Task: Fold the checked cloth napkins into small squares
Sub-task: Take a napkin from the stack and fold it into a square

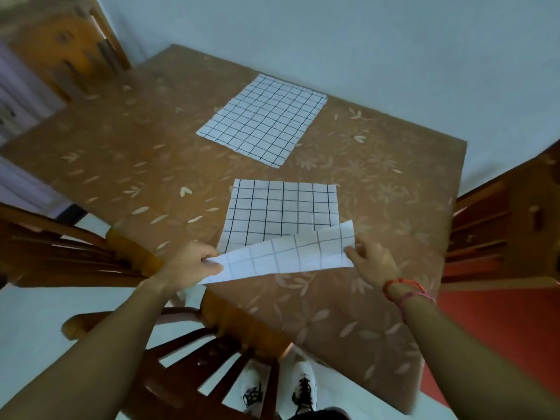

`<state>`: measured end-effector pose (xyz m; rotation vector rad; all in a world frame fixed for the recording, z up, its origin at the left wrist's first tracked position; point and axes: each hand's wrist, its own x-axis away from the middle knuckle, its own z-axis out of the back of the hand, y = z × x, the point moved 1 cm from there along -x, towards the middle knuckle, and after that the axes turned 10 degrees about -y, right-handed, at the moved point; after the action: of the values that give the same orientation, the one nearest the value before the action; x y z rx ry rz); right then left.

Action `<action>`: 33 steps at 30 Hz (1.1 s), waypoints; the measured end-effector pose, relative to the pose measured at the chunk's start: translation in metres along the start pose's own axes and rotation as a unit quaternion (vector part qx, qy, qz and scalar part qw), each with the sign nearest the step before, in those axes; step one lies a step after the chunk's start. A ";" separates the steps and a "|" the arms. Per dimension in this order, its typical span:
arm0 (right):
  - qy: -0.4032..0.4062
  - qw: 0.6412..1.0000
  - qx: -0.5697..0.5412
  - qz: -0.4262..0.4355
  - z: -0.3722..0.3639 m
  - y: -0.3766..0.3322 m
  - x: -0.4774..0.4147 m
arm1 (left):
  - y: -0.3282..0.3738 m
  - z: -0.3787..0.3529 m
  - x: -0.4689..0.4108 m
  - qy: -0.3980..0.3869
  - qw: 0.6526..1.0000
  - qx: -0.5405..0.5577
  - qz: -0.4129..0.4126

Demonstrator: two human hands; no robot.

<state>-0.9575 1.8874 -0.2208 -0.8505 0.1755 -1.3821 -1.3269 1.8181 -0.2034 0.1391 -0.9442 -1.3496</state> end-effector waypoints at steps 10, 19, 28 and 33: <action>-0.007 1.000 -0.020 -0.004 -0.012 -0.011 -0.004 | -0.016 0.017 0.010 0.060 0.996 0.063 0.025; -0.046 0.997 -0.042 -0.051 -0.009 -0.019 -0.020 | -0.009 0.026 -0.024 0.132 0.988 0.076 0.037; -0.004 0.987 -0.073 -0.145 -0.014 -0.001 -0.068 | 0.009 0.042 -0.090 0.164 0.979 0.116 0.047; 0.004 0.986 -0.076 -0.150 -0.022 0.003 -0.093 | 0.002 0.042 -0.123 0.180 0.979 0.089 0.018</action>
<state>-0.9892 1.9616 -0.2715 -1.0294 0.1640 -1.6690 -1.3431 1.9429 -0.2358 0.4843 -0.7534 -1.1549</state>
